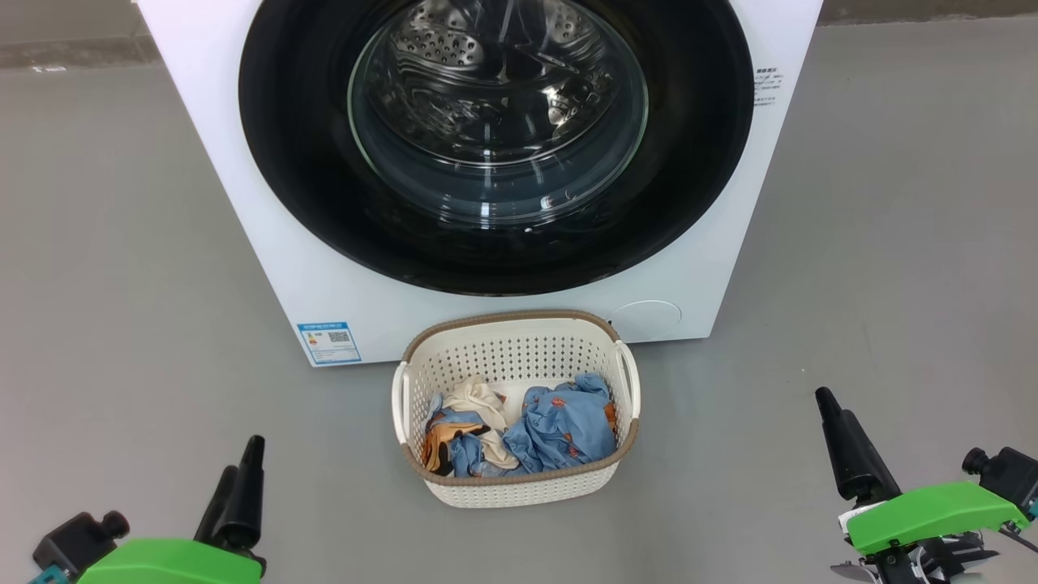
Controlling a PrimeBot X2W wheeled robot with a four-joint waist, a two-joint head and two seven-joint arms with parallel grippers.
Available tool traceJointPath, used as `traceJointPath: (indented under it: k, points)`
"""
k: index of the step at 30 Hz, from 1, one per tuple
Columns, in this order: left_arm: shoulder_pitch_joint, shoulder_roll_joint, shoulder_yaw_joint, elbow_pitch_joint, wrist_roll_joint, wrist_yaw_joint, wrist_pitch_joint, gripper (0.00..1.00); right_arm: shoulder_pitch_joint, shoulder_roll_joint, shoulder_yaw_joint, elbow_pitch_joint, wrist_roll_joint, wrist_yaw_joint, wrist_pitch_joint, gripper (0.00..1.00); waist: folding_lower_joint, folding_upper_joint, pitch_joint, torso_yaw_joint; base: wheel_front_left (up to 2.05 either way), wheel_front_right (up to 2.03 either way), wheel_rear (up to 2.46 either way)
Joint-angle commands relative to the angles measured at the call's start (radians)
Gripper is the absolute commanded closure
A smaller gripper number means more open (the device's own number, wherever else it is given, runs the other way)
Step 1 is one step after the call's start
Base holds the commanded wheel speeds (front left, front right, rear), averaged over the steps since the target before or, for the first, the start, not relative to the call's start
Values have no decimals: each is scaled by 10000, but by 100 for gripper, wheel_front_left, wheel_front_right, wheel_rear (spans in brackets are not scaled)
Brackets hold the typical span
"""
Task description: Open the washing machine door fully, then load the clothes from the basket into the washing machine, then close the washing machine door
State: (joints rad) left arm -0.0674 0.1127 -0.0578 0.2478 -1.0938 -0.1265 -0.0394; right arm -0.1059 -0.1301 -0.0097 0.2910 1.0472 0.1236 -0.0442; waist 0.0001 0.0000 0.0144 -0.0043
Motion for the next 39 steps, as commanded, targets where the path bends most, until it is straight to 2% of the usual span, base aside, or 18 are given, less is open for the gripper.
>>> traceJointPath:
  k: [1, 27, 39]
  points:
    - [-519, 271, 121, -332, 268, -23, -121, 0, -494, -195, 145, -290, -253, 33, -106, 0, -1, 0, -1, 3, 0, 0, 0]
    - [-509, 714, -212, -467, 3632, -30, -893, 0, -785, -512, 455, -156, -3959, 47, -865, 0, -1, 0, -28, -36, 0, 0, 0]
    - [-549, 862, -293, -497, 5042, -33, -1250, 0, -1032, -681, 654, 43, -5326, 54, -1217, 0, -1, 0, -30, -65, 0, 0, 0]
